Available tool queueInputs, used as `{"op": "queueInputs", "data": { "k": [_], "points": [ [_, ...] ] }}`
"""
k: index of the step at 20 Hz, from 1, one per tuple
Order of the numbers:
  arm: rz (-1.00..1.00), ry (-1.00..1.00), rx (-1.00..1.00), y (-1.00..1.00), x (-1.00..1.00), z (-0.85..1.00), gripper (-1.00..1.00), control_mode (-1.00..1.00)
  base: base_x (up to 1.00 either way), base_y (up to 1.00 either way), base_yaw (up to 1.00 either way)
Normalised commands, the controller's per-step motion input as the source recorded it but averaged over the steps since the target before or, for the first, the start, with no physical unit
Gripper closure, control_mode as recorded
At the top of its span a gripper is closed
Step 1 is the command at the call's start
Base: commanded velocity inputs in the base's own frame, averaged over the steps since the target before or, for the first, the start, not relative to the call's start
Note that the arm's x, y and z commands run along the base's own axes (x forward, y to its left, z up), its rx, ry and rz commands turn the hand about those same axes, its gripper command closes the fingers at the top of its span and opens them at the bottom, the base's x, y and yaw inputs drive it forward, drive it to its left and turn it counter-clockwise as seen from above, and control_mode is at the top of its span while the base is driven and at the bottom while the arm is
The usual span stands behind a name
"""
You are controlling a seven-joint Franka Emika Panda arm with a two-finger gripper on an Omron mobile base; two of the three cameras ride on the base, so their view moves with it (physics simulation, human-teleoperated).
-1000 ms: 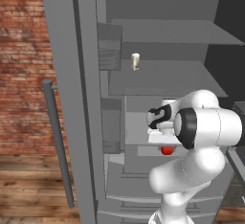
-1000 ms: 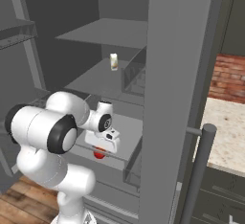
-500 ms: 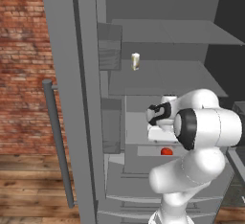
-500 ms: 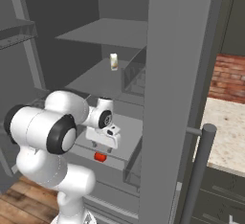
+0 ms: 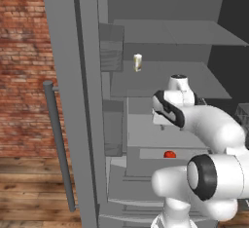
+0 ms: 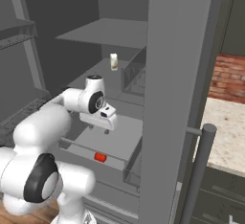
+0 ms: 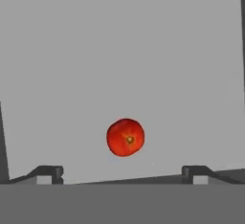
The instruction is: Place the tomato and garlic inside the fridge drawer. Close the drawer after placing the vegetables.
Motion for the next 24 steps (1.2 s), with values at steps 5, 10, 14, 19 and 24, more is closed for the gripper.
{"op": "queueInputs", "data": {
  "k": [5, 10, 14, 19, 24],
  "points": [
    [0.0, -0.23, -0.01, 0.32, -0.99, 0.98, -1.0, -1.0, 0.0, 0.0, 0.0],
    [0.0, -0.13, 0.0, 0.29, -1.0, 0.66, -1.0, -1.0, 0.0, 0.0, 0.0],
    [0.0, -0.1, 0.0, 0.17, -0.95, 0.2, -1.0, -1.0, 0.0, 0.0, 0.0],
    [0.0, 0.0, 0.0, 0.0, -0.17, 0.0, -1.0, -1.0, 0.0, 0.0, 0.0],
    [-0.01, 0.0, 0.0, 0.0, -0.03, 0.0, -1.0, 1.0, -0.06, 0.0, -0.04]
  ]
}}
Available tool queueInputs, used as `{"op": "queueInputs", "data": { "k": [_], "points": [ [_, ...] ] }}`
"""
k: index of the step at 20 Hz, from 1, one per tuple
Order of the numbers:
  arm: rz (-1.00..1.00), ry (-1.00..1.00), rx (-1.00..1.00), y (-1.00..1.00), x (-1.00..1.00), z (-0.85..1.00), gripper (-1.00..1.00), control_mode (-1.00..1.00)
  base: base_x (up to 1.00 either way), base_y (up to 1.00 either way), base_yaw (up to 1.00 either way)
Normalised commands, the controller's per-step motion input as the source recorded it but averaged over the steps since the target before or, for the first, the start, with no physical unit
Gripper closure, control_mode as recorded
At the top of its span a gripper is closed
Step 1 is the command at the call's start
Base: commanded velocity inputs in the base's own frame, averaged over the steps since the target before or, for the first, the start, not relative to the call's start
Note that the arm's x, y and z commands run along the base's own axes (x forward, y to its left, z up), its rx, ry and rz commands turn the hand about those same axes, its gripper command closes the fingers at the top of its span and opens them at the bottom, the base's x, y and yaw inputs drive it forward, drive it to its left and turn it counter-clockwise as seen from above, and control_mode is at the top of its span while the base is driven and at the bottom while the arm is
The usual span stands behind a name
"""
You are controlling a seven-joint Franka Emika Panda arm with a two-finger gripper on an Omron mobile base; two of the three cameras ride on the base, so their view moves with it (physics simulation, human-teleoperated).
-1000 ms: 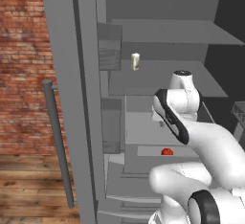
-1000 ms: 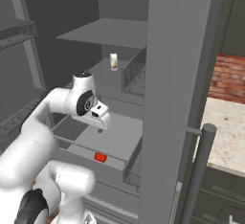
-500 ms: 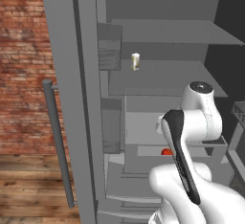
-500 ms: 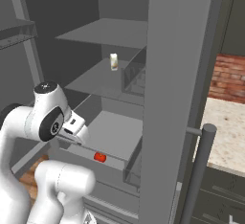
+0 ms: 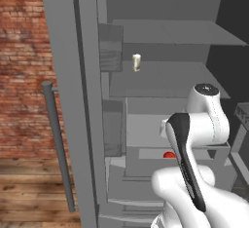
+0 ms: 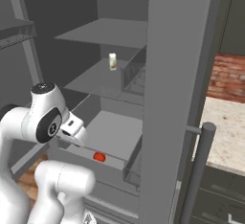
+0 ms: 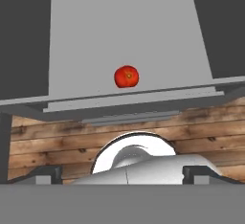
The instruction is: Place the tomato and garlic inside the fridge drawer. Close the drawer after placing the vegetables.
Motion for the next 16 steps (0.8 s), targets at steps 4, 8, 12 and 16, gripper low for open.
{"op": "queueInputs", "data": {
  "k": [4, 8, 12, 16],
  "points": [
    [0.0, 0.0, 0.0, 0.0, 0.0, 0.0, -1.0, 1.0, -0.28, 0.22, -0.53],
    [0.0, 0.0, 0.0, 0.0, 0.0, 0.0, -1.0, 1.0, -0.27, 0.41, -0.75],
    [0.0, 0.0, 0.0, 0.0, 0.0, 0.0, -1.0, 1.0, -0.41, 0.39, -0.82],
    [0.0, 0.0, 0.0, 0.0, 0.0, 0.0, -1.0, 1.0, -0.62, 0.3, -0.83]
  ]
}}
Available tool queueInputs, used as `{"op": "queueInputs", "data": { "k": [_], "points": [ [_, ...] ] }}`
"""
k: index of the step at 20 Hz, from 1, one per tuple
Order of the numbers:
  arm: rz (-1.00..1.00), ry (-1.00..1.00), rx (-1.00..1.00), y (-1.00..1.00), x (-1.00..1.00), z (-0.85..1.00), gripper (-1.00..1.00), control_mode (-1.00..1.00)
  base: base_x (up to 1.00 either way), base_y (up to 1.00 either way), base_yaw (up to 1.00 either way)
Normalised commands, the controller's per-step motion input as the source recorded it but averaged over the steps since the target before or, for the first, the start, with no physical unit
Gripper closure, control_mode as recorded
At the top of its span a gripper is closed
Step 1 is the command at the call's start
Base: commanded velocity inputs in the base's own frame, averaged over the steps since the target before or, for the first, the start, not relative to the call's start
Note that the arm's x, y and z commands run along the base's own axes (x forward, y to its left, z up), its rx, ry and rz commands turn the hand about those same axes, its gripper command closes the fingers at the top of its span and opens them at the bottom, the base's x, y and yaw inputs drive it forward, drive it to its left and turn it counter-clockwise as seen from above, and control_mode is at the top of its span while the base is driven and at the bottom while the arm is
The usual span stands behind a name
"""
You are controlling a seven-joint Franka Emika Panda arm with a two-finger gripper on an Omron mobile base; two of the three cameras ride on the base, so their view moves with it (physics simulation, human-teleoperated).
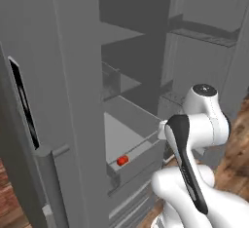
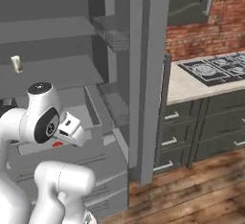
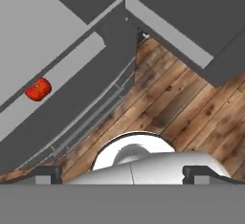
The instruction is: Place the tomato and garlic inside the fridge drawer. Close the drawer after placing the vegetables.
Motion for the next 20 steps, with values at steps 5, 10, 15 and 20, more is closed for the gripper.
{"op": "queueInputs", "data": {
  "k": [5, 10, 15, 20],
  "points": [
    [0.0, 0.0, 0.0, 0.0, 0.0, 0.0, -1.0, 1.0, -0.73, 0.17, -0.87],
    [0.0, 0.0, 0.0, 0.0, 0.0, 0.0, -1.0, 1.0, -0.32, -0.16, -0.86],
    [0.0, 0.0, 0.0, 0.0, 0.0, 0.0, -1.0, 1.0, 0.08, -0.91, -0.75],
    [0.0, 0.0, 0.0, 0.0, 0.0, 0.0, -1.0, 1.0, 0.65, -0.9, -0.49]
  ]
}}
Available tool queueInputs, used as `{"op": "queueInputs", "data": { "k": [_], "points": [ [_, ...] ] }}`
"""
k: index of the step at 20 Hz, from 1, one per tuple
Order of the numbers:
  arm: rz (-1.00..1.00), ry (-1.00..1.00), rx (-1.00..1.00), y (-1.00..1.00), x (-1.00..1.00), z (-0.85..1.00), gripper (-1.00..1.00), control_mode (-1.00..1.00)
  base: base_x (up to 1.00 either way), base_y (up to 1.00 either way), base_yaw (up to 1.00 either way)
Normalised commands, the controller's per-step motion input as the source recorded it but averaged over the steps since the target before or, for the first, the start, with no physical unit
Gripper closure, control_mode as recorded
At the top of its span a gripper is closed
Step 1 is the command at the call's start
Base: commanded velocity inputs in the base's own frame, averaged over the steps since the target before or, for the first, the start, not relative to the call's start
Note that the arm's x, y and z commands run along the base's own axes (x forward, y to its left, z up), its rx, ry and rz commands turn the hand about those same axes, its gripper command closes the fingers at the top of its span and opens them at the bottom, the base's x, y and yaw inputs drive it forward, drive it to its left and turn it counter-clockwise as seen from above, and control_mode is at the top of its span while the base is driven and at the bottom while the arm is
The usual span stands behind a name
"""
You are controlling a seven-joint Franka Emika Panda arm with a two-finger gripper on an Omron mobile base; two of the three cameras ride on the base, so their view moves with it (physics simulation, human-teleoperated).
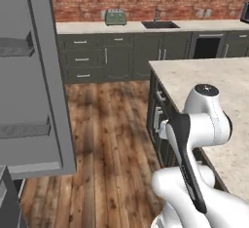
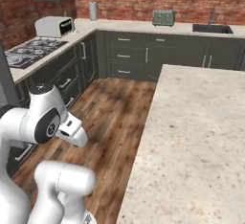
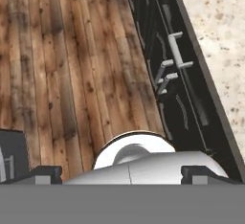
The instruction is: Place the tomato and garlic inside the fridge drawer. Close the drawer after placing the vegetables.
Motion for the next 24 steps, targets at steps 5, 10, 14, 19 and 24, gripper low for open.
{"op": "queueInputs", "data": {
  "k": [5, 10, 14, 19, 24],
  "points": [
    [0.0, 0.0, 0.0, 0.0, 0.0, 0.0, -1.0, 1.0, 1.0, 0.07, -0.11],
    [0.0, 0.0, 0.0, 0.0, 0.0, 0.0, -1.0, 1.0, 1.0, 0.17, 0.03],
    [0.0, 0.0, 0.0, 0.0, 0.0, 0.0, -1.0, 1.0, 1.0, 0.03, 0.08],
    [0.0, 0.0, 0.0, 0.0, 0.0, 0.0, -1.0, 1.0, 1.0, 0.28, 0.01],
    [0.0, 0.0, 0.0, 0.0, 0.0, 0.0, -1.0, 1.0, 1.0, 0.62, 0.05]
  ]
}}
